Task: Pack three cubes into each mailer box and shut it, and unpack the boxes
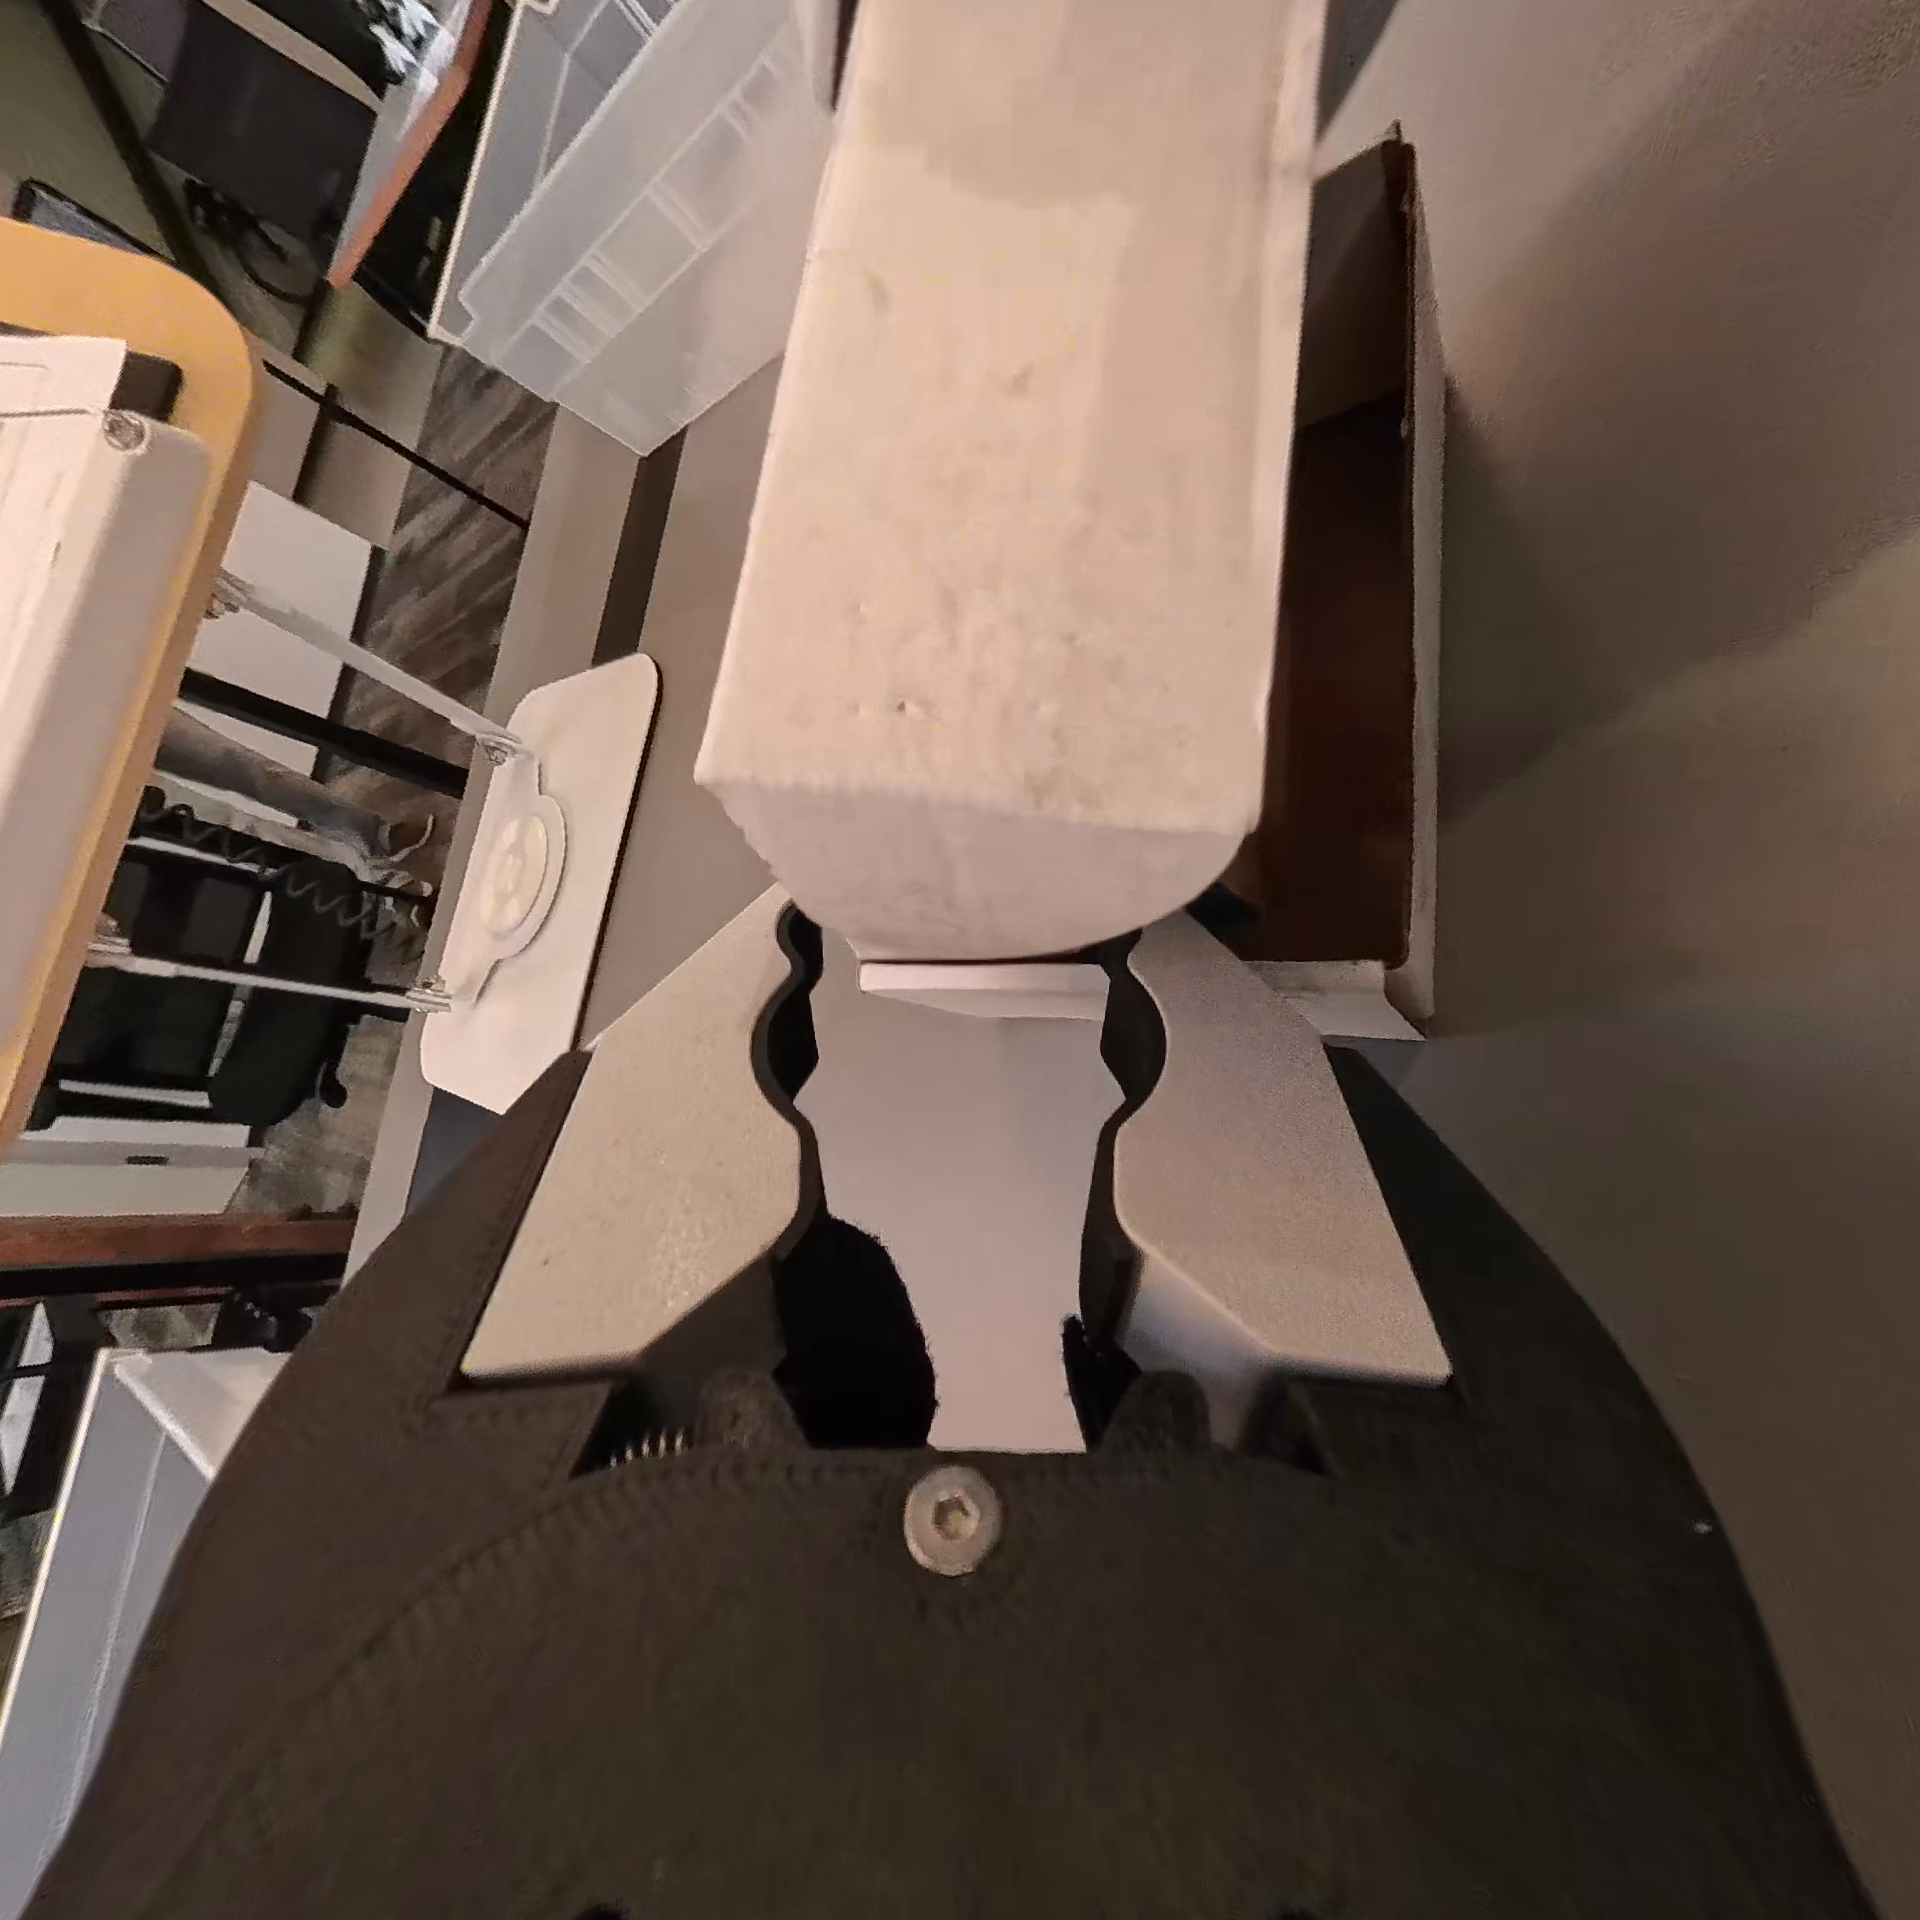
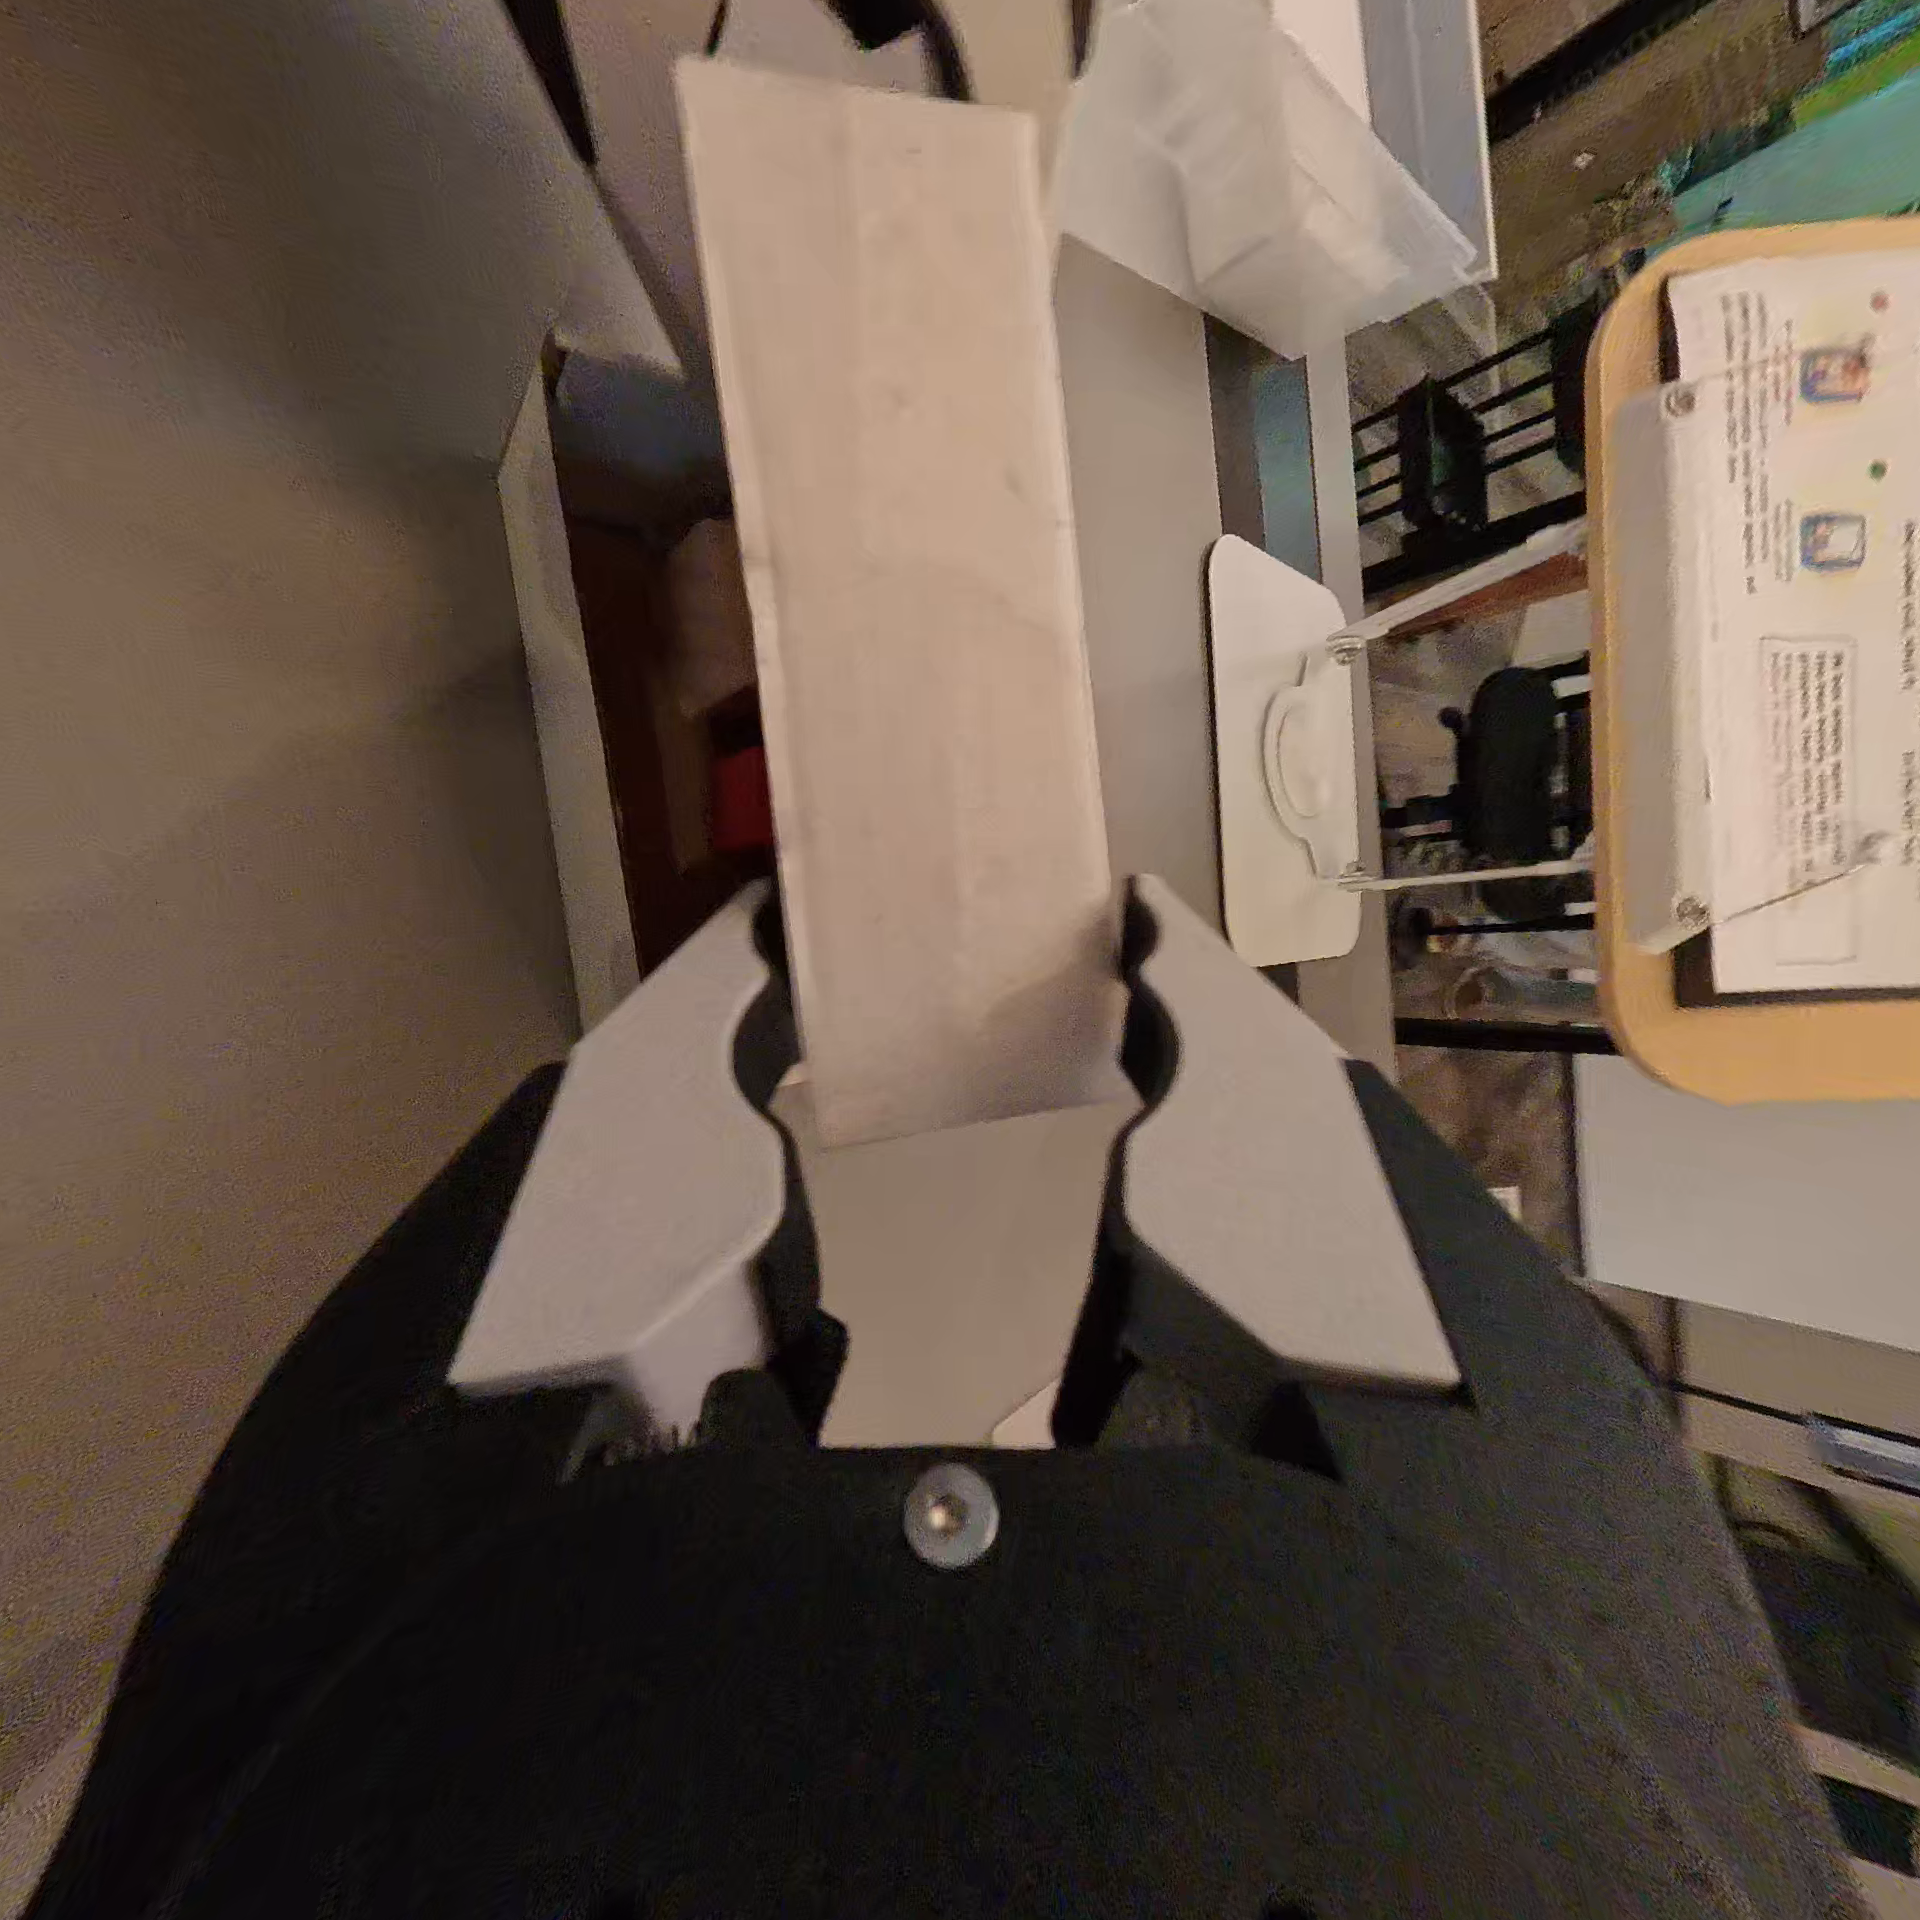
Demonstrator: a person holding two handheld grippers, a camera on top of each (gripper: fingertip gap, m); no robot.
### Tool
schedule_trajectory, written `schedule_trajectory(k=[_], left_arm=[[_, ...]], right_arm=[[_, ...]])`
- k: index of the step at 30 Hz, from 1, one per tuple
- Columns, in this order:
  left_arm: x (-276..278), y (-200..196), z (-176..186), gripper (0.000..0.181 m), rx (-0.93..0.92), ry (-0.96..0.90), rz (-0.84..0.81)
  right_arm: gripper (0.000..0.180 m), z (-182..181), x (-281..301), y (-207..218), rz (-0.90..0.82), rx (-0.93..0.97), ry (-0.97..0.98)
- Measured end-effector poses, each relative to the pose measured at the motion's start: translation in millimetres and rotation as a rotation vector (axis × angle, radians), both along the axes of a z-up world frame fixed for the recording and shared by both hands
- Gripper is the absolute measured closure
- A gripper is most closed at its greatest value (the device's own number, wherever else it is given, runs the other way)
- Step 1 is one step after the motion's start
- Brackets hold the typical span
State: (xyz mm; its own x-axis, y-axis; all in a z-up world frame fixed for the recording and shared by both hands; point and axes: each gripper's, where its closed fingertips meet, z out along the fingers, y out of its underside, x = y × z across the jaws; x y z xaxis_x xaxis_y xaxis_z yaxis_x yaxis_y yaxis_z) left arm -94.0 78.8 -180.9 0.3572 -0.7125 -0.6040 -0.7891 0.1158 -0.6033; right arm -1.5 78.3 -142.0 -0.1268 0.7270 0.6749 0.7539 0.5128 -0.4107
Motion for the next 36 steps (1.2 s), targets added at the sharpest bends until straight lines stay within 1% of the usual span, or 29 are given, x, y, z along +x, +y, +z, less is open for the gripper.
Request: schedule_trajectory(k=[3, 5, 7, 11, 15, 16, 18, 21, 23, 25, 26, 27, 29, 31, 34, 36], left_arm=[[2, -6, -1, 0.128, -0.033, -0.005, -0.037], [5, -13, -2, 0.117, -0.121, -0.068, -0.091], [4, -14, 0, 0.103, -0.154, -0.083, -0.111], [0, -21, -5, 0.101, -0.282, -0.112, -0.147], [-13, -20, 4, 0.098, -0.376, -0.225, -0.142], [-20, -20, 4, 0.099, -0.421, -0.256, -0.13], [-36, -22, 7, 0.106, -0.456, -0.317, -0.11], [-50, -22, 33, 0.117, -0.444, -0.483, -0.084], [-59, -11, 49, 0.128, -0.38, -0.547, -0.021], [-51, -4, 57, 0.132, -0.299, -0.562, -0.002], [-39, -5, 53, 0.134, -0.31, -0.544, -0.021], [-25, -7, 46, 0.128, -0.322, -0.496, -0.056], [-10, -2, 24, 0.129, -0.295, -0.352, -0.052], [1, -1, -1, 0.135, -0.333, -0.245, -0.057], [9, -1, -6, 0.144, -0.366, -0.254, -0.074], [5, 6, -5, 0.134, -0.356, -0.243, -0.041]], right_arm=[[0.12, -8, 3, -2, -0.006, 0.027, -0.037], [0.12, -12, 4, -9, 0.01, 0.009, -0.046], [0.12, -14, 6, -15, 0.01, -0.012, -0.05], [0.12, -17, 7, -21, 0.009, -0.036, -0.049], [0.121, -21, 5, -21, 0.009, -0.064, -0.075], [0.121, -23, 5, -20, 0.012, -0.067, -0.085], [0.12, -23, 4, -22, 0.019, -0.088, -0.086], [0.12, -23, 3, -25, 0.032, -0.112, -0.089], [0.117, -29, 6, -28, 0.038, -0.141, -0.119], [0.114, -37, 8, -34, 0.053, -0.172, -0.157], [0.112, -43, 9, -37, 0.06, -0.176, -0.188], [0.112, -51, 11, -38, 0.06, -0.162, -0.223], [0.134, -60, 12, -38, 0.052, -0.128, -0.237], [0.134, -62, 10, -40, 0.03, -0.166, -0.195], [0.133, -63, 8, -39, 0.01, -0.172, -0.162], [0.132, -62, 6, -40, -0.001, -0.196, -0.12]])
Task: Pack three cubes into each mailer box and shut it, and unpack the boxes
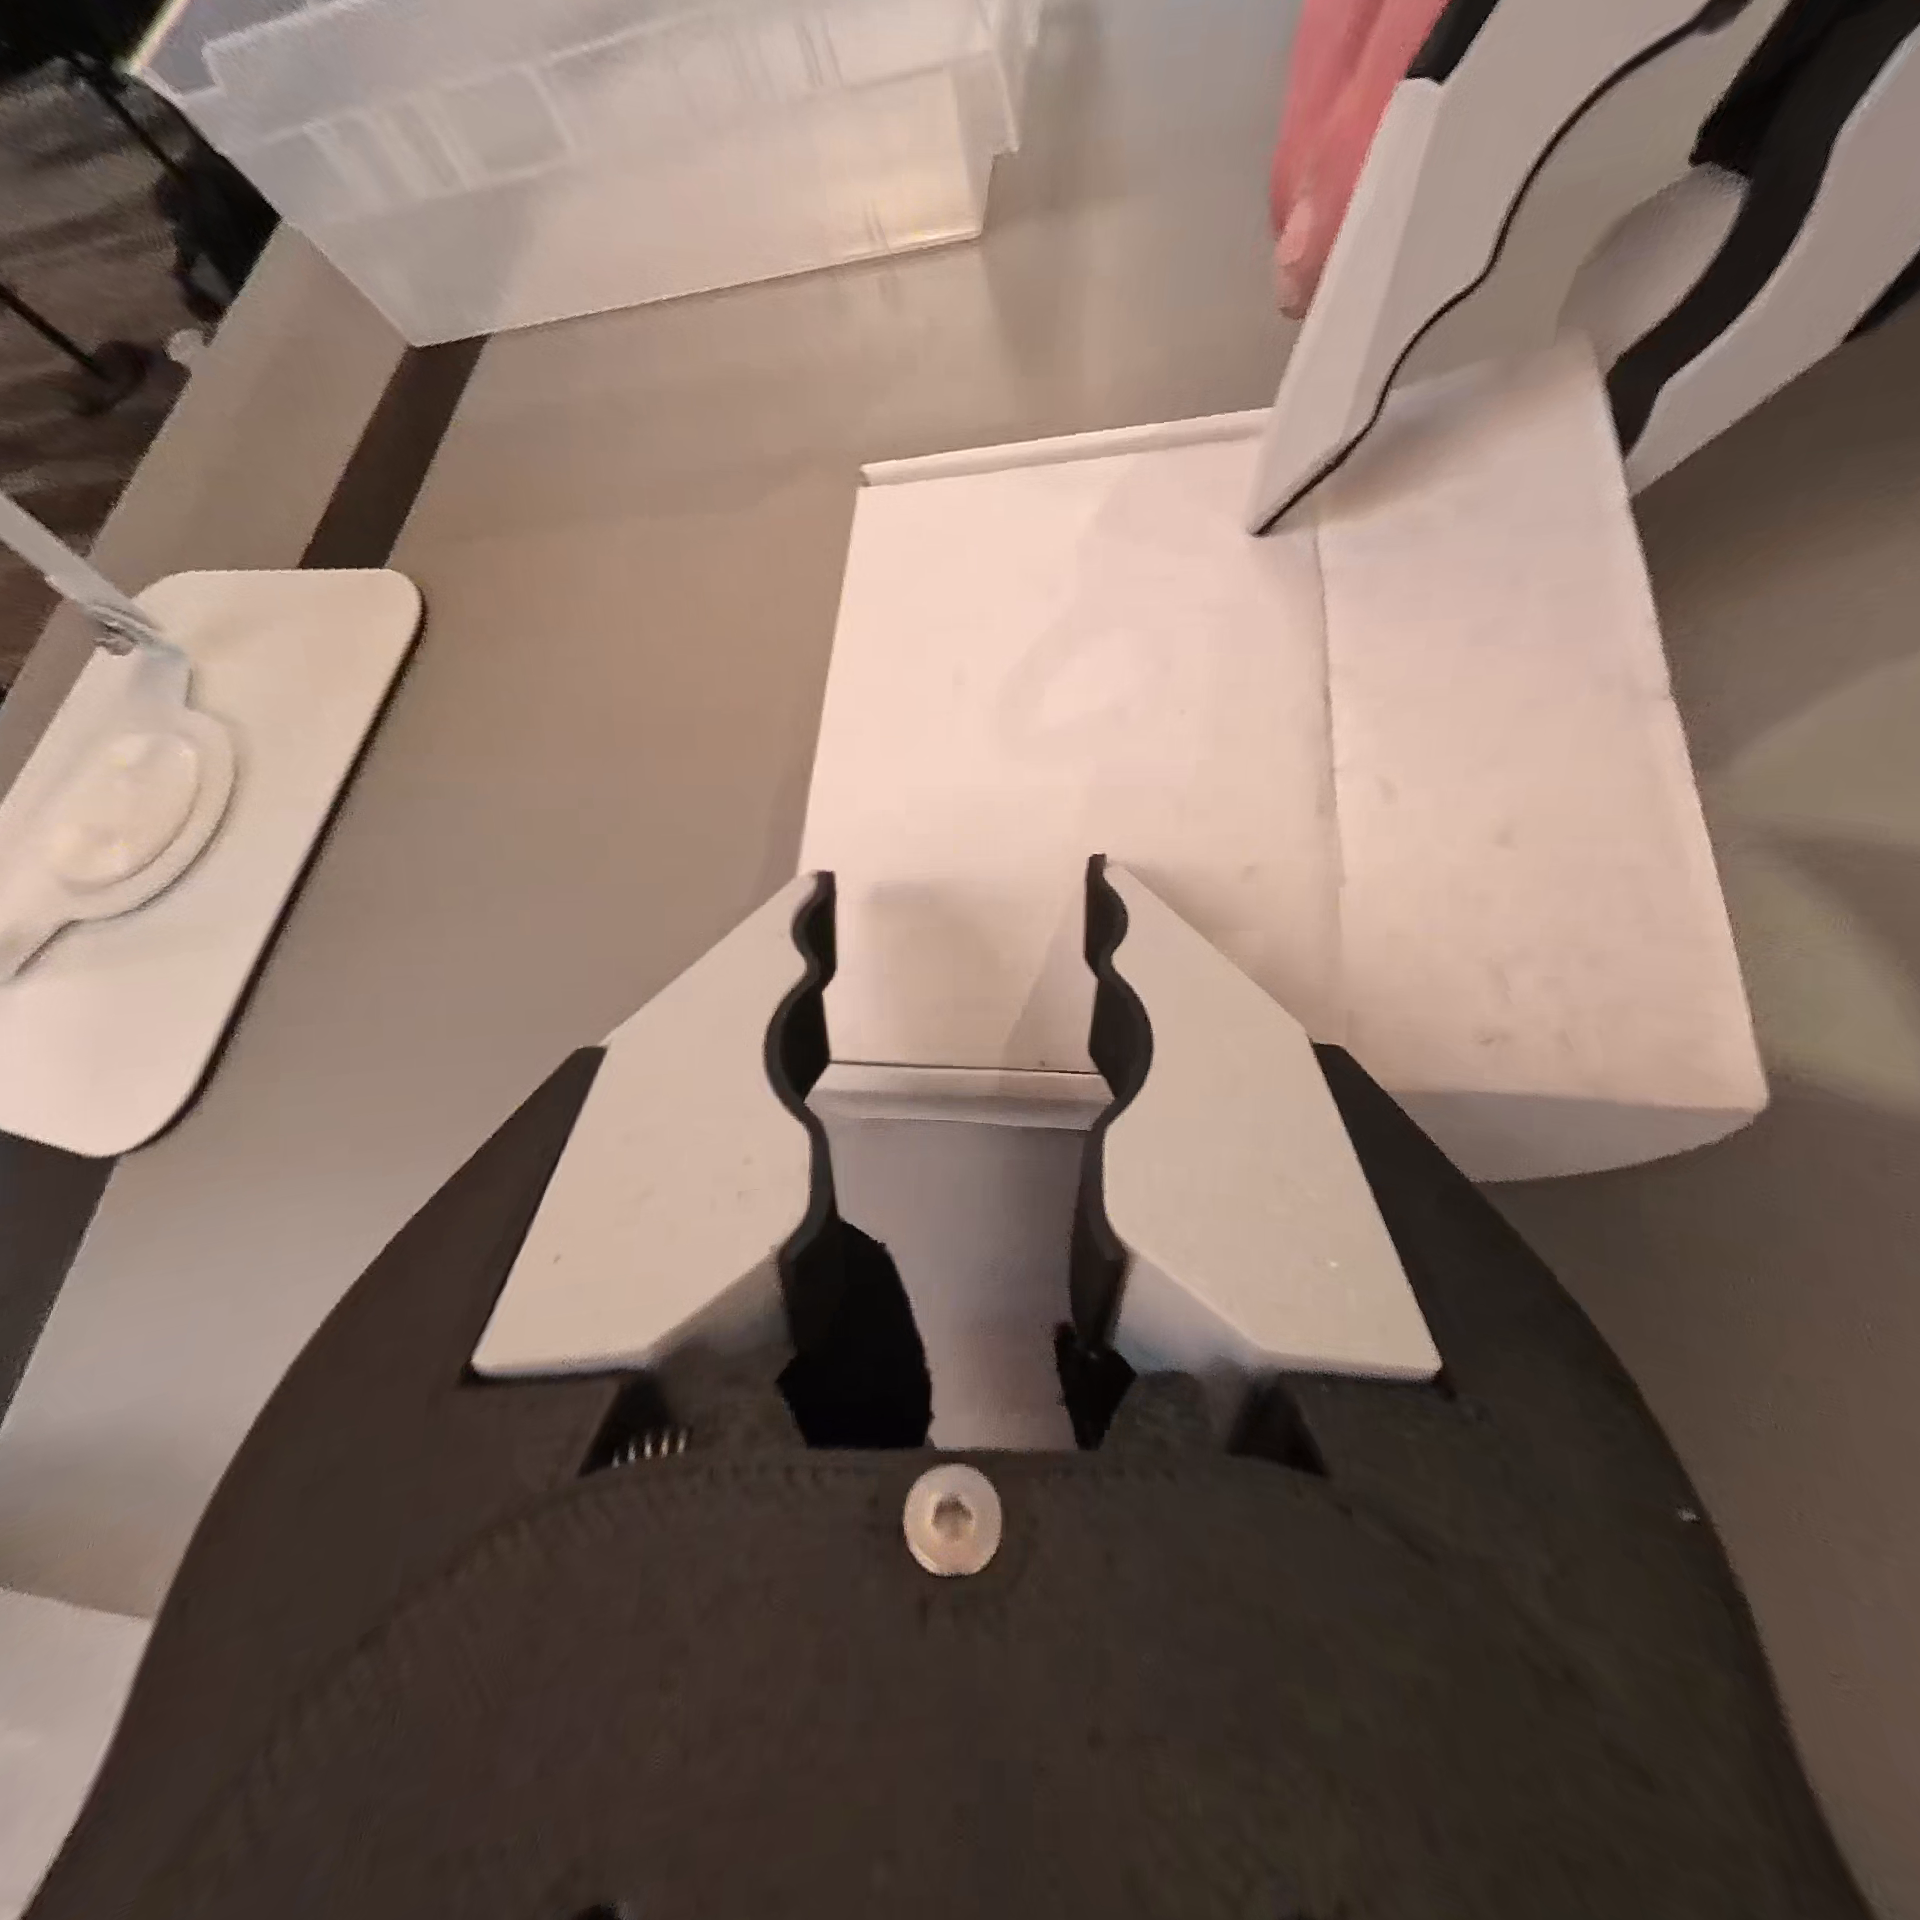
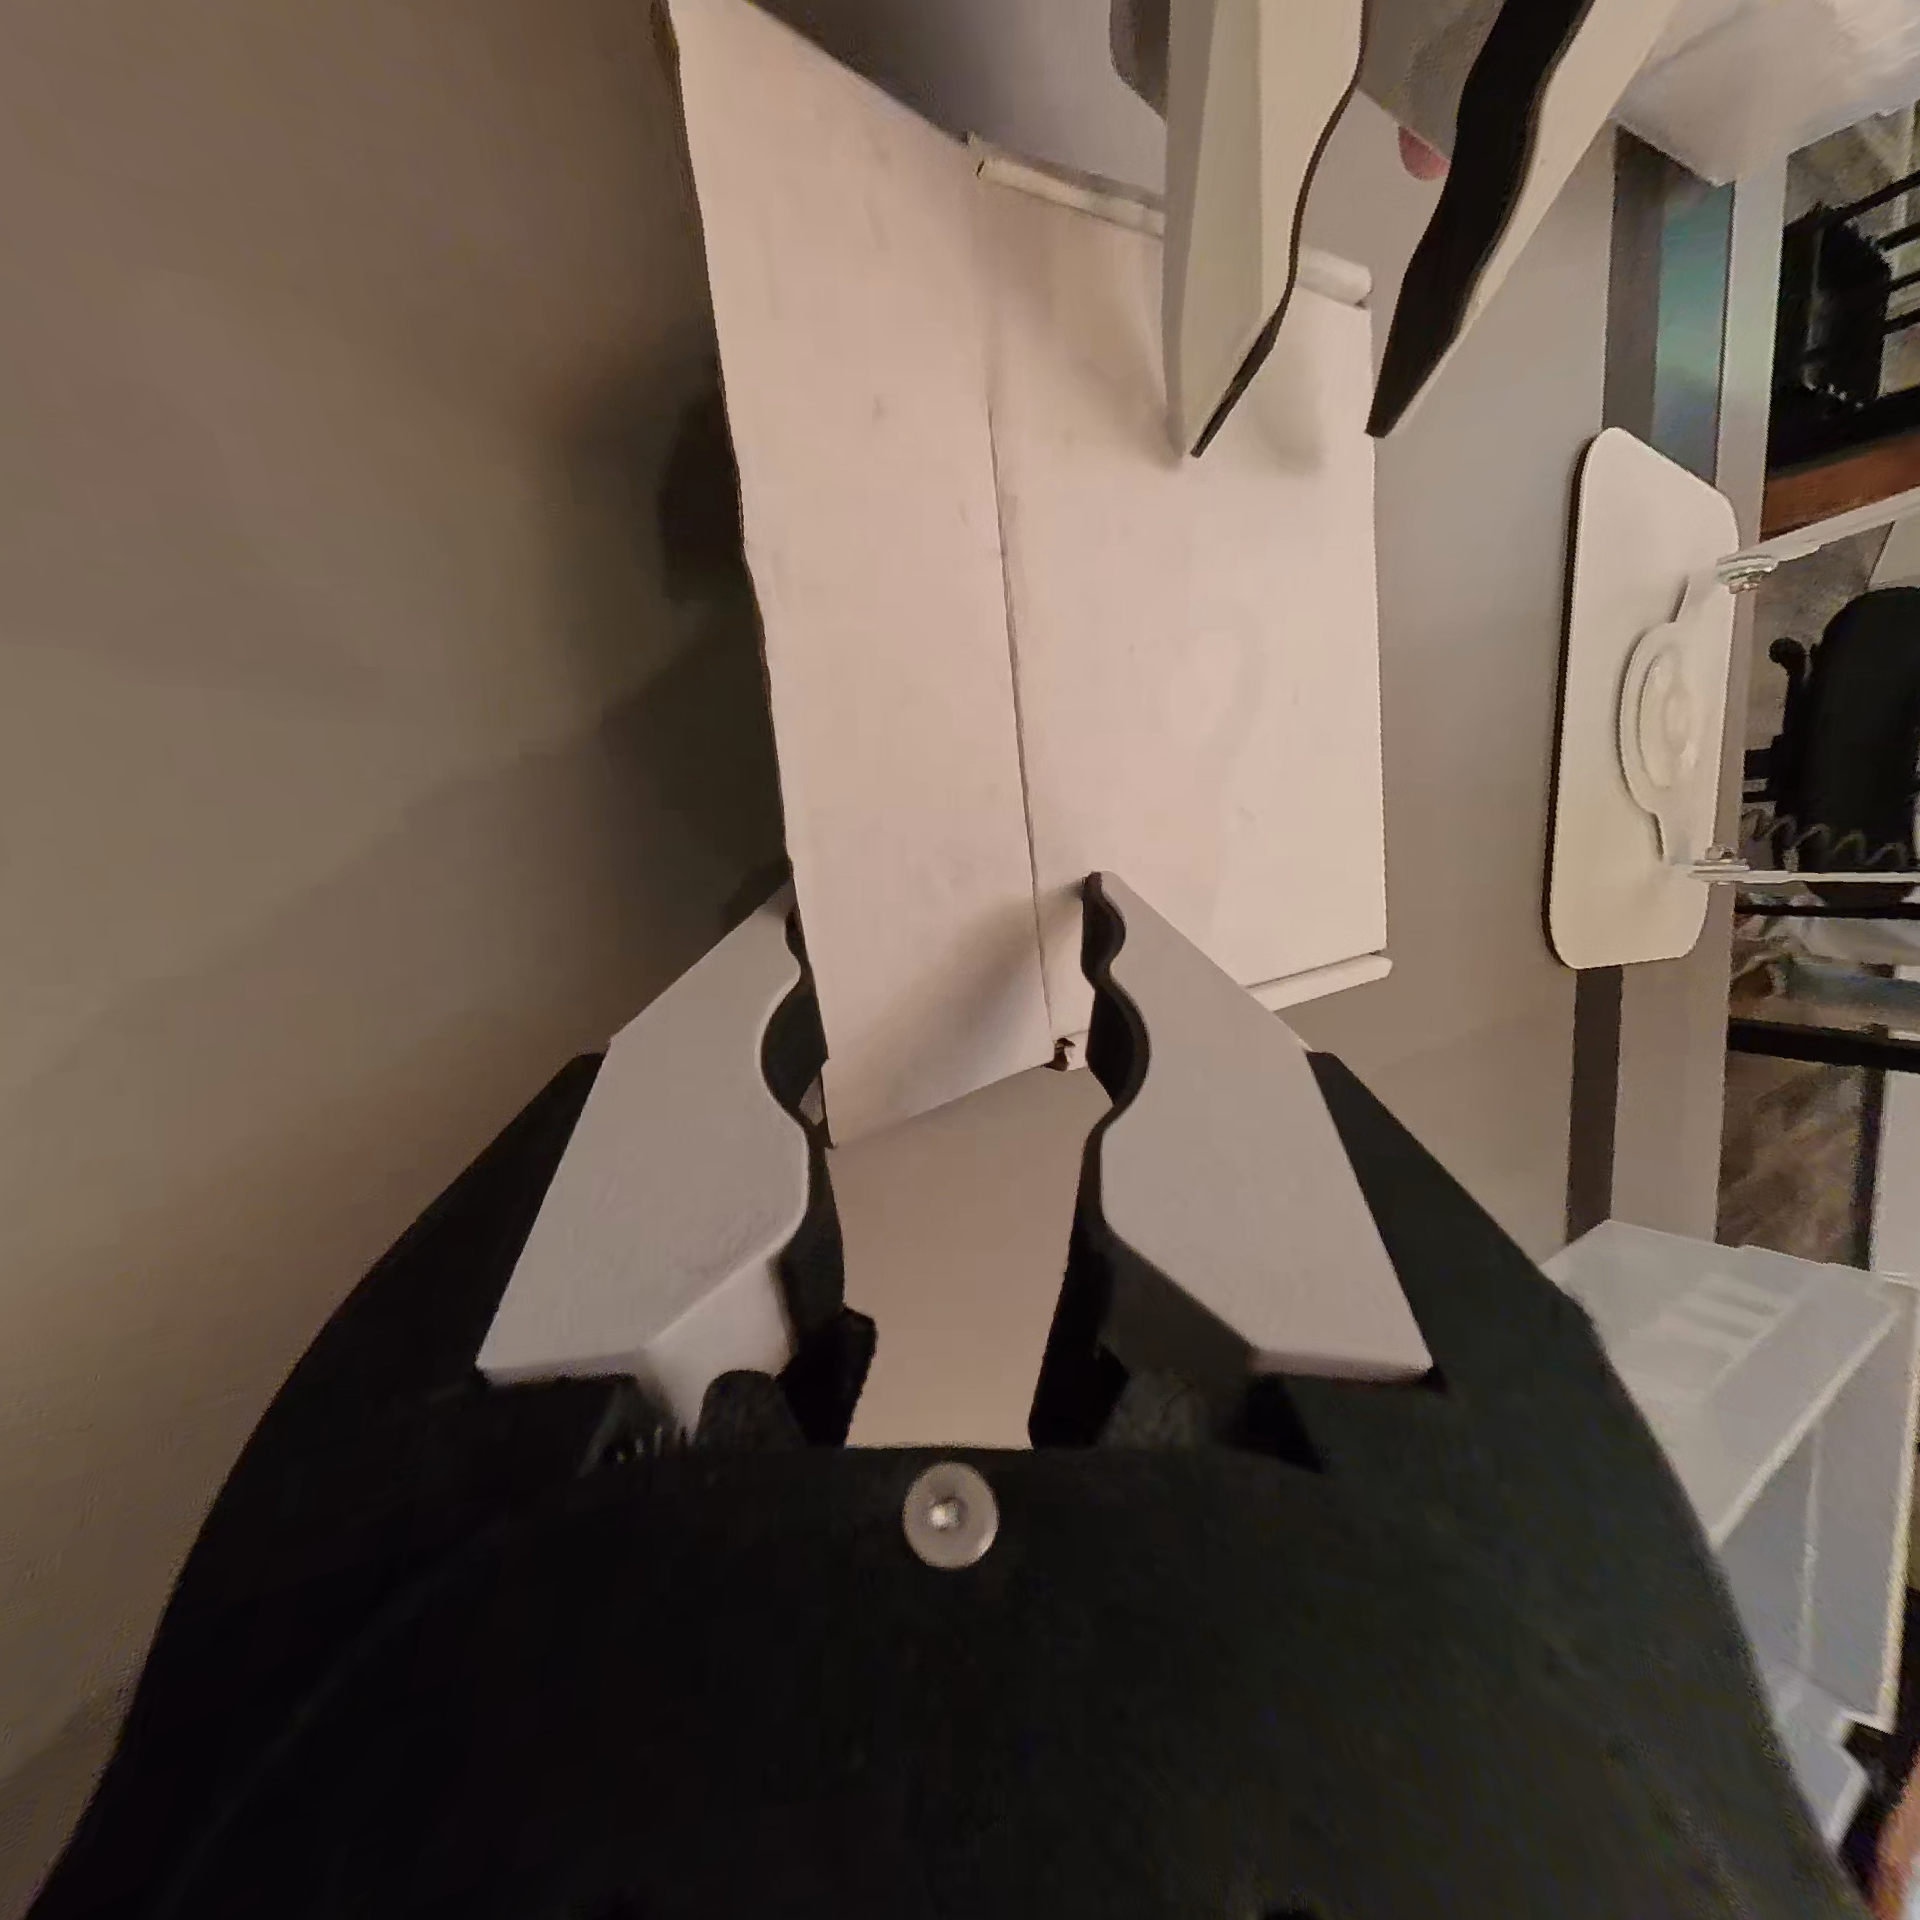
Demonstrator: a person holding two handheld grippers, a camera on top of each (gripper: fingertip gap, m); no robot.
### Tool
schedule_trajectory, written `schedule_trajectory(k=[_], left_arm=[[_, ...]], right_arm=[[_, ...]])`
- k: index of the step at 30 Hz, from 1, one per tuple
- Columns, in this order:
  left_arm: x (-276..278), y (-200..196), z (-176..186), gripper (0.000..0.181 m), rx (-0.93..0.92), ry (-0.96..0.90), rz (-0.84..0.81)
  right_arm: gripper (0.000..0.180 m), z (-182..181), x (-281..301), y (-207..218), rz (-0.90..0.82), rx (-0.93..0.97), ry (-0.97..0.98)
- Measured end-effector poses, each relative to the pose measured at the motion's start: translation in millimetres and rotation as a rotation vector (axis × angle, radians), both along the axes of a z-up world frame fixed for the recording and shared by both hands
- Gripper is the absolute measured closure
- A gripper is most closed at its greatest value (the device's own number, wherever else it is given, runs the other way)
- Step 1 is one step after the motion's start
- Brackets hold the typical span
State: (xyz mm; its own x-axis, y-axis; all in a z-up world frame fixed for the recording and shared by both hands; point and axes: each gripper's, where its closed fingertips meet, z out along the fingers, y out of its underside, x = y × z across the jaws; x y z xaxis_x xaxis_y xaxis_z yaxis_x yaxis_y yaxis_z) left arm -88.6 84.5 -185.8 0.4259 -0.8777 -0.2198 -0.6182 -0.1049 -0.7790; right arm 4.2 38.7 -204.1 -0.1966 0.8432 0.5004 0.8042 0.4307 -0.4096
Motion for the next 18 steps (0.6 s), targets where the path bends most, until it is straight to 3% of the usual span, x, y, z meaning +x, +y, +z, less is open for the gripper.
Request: schedule_trajectory(k=[3, 6, 11, 13, 15, 18], left_arm=[[-7, 5, 9, 0.115, 0.022, -0.043, 0.055], [-14, -6, 28, 0.112, 0.003, -0.185, 0.11], [-21, -41, 31, 0.111, -0.069, -0.291, 0.262], [-10, -54, 29, 0.116, -0.079, -0.339, 0.282], [-3, -56, 22, 0.101, -0.071, -0.267, 0.305], [2, -56, 36, 0.109, -0.048, -0.34, 0.361]], right_arm=[[0.124, 10, 0, 2, -0.044, -0.068, 0.118], [0.108, 28, 6, -2, -0.098, -0.198, 0.262], [0.118, 35, 31, 8, -0.266, -0.433, 0.437], [0.111, 30, 34, -3, -0.256, -0.563, 0.457], [0.108, 31, 37, 3, -0.29, -0.59, 0.498], [0.109, 31, 41, 22, -0.368, -0.57, 0.534]])
